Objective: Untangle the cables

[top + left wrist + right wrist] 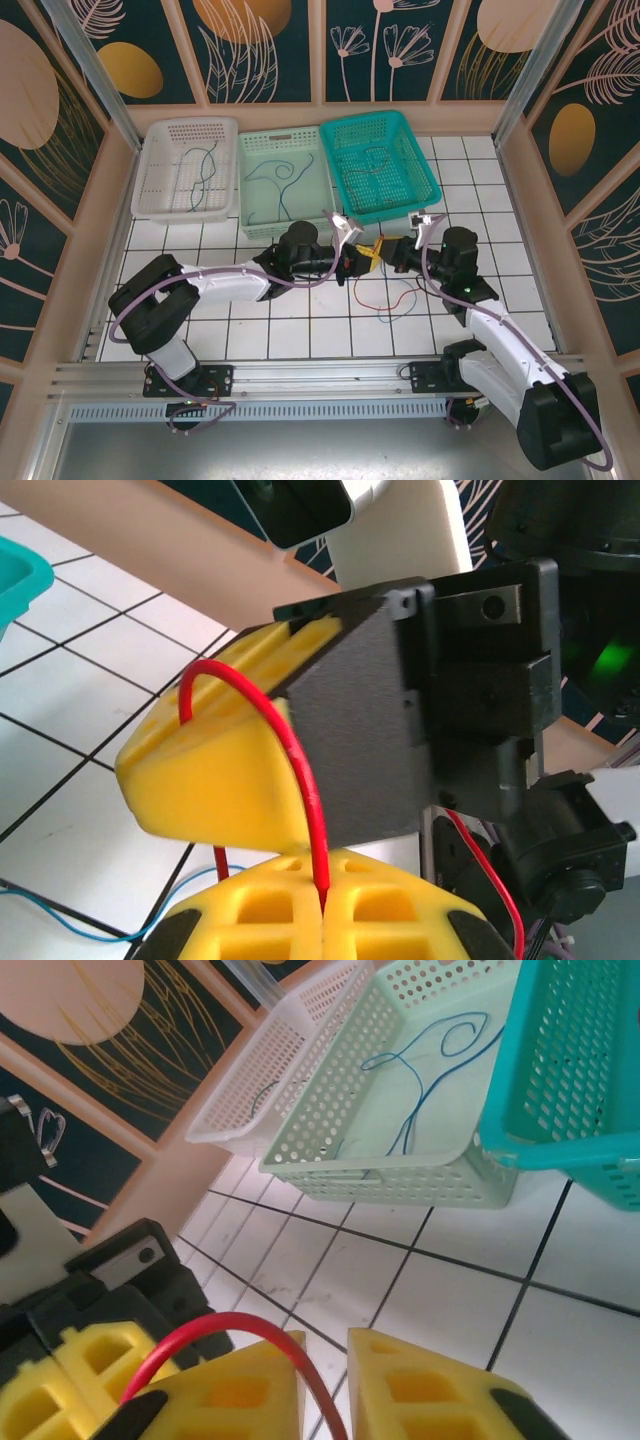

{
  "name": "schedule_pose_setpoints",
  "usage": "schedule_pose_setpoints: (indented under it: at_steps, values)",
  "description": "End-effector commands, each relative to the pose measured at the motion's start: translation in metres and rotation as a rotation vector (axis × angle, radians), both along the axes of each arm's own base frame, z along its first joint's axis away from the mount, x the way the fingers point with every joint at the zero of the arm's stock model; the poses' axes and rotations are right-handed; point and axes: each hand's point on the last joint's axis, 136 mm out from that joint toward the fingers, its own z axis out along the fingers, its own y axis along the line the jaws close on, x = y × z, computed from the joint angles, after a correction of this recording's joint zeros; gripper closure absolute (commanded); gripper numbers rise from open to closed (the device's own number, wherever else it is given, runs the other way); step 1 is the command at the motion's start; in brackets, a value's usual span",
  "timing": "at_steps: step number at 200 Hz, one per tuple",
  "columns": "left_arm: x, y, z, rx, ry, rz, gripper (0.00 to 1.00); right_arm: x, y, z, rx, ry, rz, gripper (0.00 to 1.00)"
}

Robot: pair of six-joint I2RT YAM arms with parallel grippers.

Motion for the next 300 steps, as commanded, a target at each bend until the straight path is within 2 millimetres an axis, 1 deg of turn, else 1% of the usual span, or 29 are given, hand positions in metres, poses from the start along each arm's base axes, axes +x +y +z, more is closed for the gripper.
schedule_pose_setpoints:
  at_steps: [1, 11, 19, 32, 56, 71, 100, 110, 117, 133, 144, 150, 152, 157, 167, 169, 173, 183, 191, 195, 199, 201, 206, 223, 227, 242, 254, 269, 300]
  values:
    - [-0.01, -0.001, 0.026, -0.076, -0.036, -0.059, 1.0, 0.012, -0.006, -0.005, -0.087, -0.044, -0.047, 0.96]
    - [-0.014, -0.001, 0.024, -0.065, -0.022, -0.078, 1.0, 0.019, -0.013, -0.006, -0.155, -0.068, -0.089, 1.0]
    - [-0.018, 0.0, 0.021, -0.055, -0.006, -0.099, 1.0, 0.025, -0.019, -0.007, -0.22, -0.092, -0.12, 1.0]
    - [-0.023, 0.001, 0.014, -0.026, 0.023, -0.125, 1.0, 0.035, -0.029, 0.0, -0.289, -0.137, -0.179, 1.0]
    - [-0.028, 0.007, 0.0, 0.044, 0.062, -0.13, 1.0, 0.046, -0.038, 0.008, -0.381, -0.222, -0.269, 1.0]
    - [-0.033, 0.011, -0.005, 0.076, 0.082, -0.139, 1.0, 0.051, -0.037, 0.01, -0.446, -0.273, -0.298, 1.0]
    - [-0.048, 0.014, -0.015, 0.131, 0.151, -0.215, 0.99, 0.052, -0.021, 0.017, -0.578, -0.398, -0.293, 1.0]
    - [-0.052, 0.015, -0.019, 0.145, 0.171, -0.229, 0.99, 0.055, -0.02, 0.02, -0.62, -0.436, -0.305, 0.99]
    - [-0.053, 0.017, -0.023, 0.157, 0.18, -0.23, 0.99, 0.053, -0.014, 0.023, -0.636, -0.468, -0.298, 0.99]
    - [-0.056, 0.022, -0.031, 0.192, 0.19, -0.23, 0.98, 0.052, -0.012, 0.029, -0.66, -0.52, -0.318, 0.97]
    - [-0.055, 0.026, -0.037, 0.22, 0.191, -0.211, 0.97, 0.051, -0.011, 0.031, -0.674, -0.55, -0.322, 0.93]
    - [-0.053, 0.028, -0.041, 0.237, 0.186, -0.191, 0.97, 0.051, -0.012, 0.032, -0.68, -0.557, -0.325, 0.85]
    - [-0.052, 0.028, -0.042, 0.243, 0.187, -0.184, 0.98, 0.051, -0.012, 0.032, -0.681, -0.558, -0.328, 0.8]
    - [-0.049, 0.029, -0.044, 0.254, 0.182, -0.164, 0.99, 0.051, -0.013, 0.031, -0.682, -0.555, -0.335, 0.78]
    - [-0.041, 0.032, -0.045, 0.269, 0.164, -0.115, 1.0, 0.054, -0.02, 0.033, -0.676, -0.533, -0.384, 0.77]
    - [-0.039, 0.032, -0.045, 0.271, 0.16, -0.1, 1.0, 0.055, -0.022, 0.034, -0.672, -0.523, -0.402, 0.77]
    - [-0.035, 0.033, -0.045, 0.274, 0.153, -0.074, 1.0, 0.057, -0.027, 0.035, -0.666, -0.505, -0.434, 0.72]
    - [-0.024, 0.035, -0.043, 0.282, 0.134, -0.007, 1.0, 0.061, -0.039, 0.036, -0.647, -0.444, -0.498, 0.54]
    - [-0.015, 0.037, -0.041, 0.287, 0.112, 0.045, 1.0, 0.066, -0.052, 0.039, -0.612, -0.375, -0.57, 0.43]
    - [-0.01, 0.038, -0.04, 0.29, 0.102, 0.072, 1.0, 0.067, -0.058, 0.041, -0.586, -0.337, -0.597, 0.38]
    - [-0.006, 0.04, -0.038, 0.29, 0.091, 0.096, 1.0, 0.067, -0.057, 0.042, -0.551, -0.301, -0.599, 0.35]
    - [-0.005, 0.04, -0.037, 0.289, 0.086, 0.104, 1.0, 0.07, -0.066, 0.044, -0.524, -0.266, -0.625, 0.34]
    - [-0.001, 0.041, -0.035, 0.286, 0.072, 0.127, 1.0, 0.072, -0.071, 0.046, -0.474, -0.217, -0.632, 0.33]
    - [0.004, 0.042, -0.029, 0.269, 0.03, 0.147, 1.0, 0.071, -0.066, 0.059, -0.264, -0.105, -0.53, 0.29]
    - [0.005, 0.042, -0.028, 0.269, 0.023, 0.154, 1.0, 0.071, -0.067, 0.062, -0.224, -0.084, -0.528, 0.29]
    - [0.014, 0.045, -0.031, 0.29, -0.003, 0.198, 1.0, 0.071, -0.071, 0.069, -0.131, -0.031, -0.533, 0.29]
    - [0.027, 0.052, -0.037, 0.32, -0.022, 0.281, 1.0, 0.071, -0.072, 0.07, -0.077, 0.02, -0.522, 0.28]
    - [0.04, 0.059, -0.04, 0.349, -0.047, 0.361, 1.0, 0.07, -0.064, 0.067, -0.008, 0.099, -0.456, 0.28]
    - [0.049, 0.062, -0.04, 0.369, -0.104, 0.394, 1.0, 0.065, -0.038, 0.057, 0.197, 0.302, -0.289, 0.28]
